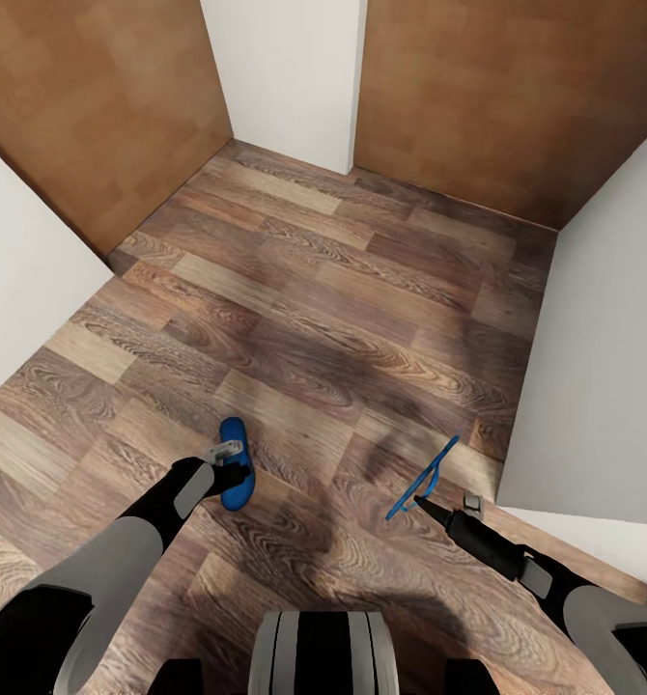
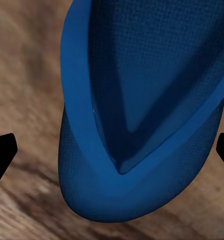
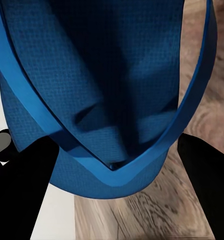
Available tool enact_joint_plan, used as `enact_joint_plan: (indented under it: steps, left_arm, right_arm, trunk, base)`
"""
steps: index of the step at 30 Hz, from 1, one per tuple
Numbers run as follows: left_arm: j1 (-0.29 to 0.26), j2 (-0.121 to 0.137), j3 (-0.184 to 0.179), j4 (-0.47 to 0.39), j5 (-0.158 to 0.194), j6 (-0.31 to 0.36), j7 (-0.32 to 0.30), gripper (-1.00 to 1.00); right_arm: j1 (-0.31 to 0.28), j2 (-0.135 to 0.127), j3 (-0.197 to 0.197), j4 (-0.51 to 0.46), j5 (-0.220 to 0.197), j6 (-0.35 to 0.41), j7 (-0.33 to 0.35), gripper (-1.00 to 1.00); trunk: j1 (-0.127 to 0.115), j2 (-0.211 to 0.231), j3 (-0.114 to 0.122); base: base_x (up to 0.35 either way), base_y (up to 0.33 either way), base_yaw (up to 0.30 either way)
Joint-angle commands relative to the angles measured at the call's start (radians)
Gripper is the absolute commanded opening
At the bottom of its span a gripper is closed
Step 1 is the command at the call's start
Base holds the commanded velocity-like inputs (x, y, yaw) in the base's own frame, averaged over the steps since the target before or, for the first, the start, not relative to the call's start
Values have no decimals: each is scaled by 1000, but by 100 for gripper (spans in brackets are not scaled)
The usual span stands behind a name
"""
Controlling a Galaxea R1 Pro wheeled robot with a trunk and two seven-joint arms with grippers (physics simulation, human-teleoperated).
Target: In the bedroom, move the book from the bed onto either nightstand, and place the two sandals side by side next to the bed.
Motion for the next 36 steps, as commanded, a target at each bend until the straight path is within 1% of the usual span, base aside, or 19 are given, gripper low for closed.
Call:
enact_joint_plan:
  steps: [1,15,16,25,36]
  left_arm:
    - [0,1,-8,-2,11,3,8,100]
    - [0,1,-9,-2,11,4,10,100]
    - [0,1,-9,-2,11,4,10,-100]
    - [0,1,-23,-2,11,10,10,-100]
    - [0,1,-25,-2,11,10,10,-100]
  right_arm:
    - [0,0,8,0,-10,10,3,-100]
    - [0,0,9,0,-10,10,4,-100]
    - [0,0,9,0,-10,10,4,-100]
    - [0,0,9,0,-10,10,3,-100]
    - [0,1,10,0,-9,10,3,-100]
  trunk:
    - [0,0,-1]
    - [0,0,-1]
    - [0,0,-1]
    - [0,0,-1]
    - [0,0,-1]
  base:
    - [0,0,0]
    - [0,0,0]
    - [0,0,0]
    - [0,0,0]
    - [0,0,0]
